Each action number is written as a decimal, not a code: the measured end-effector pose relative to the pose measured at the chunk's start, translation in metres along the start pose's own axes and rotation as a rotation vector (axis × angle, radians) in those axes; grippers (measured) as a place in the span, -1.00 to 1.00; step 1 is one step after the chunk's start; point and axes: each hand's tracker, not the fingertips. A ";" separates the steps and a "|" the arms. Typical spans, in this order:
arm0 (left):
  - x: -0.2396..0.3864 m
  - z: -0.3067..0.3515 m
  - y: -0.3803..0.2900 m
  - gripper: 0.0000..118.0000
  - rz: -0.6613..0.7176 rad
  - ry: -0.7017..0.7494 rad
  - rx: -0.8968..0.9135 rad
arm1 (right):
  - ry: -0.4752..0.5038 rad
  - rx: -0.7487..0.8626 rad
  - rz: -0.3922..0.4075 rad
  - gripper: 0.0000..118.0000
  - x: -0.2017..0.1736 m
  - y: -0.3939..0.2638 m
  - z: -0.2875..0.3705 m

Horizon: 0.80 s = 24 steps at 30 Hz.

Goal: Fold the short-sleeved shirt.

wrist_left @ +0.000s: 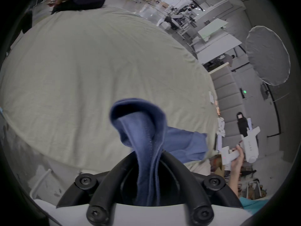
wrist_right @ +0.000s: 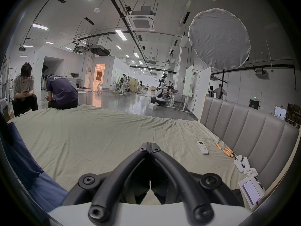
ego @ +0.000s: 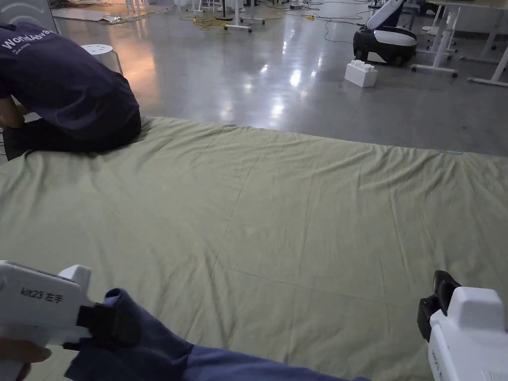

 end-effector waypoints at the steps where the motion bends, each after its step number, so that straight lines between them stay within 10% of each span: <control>1: 0.006 -0.003 -0.001 -0.88 0.011 -0.024 0.004 | 0.000 0.000 -0.002 -1.00 0.001 0.000 0.000; 24: 0.111 -0.219 -0.071 -0.75 0.050 0.140 -0.214 | -0.057 -0.080 -0.052 -1.00 0.035 -0.028 0.012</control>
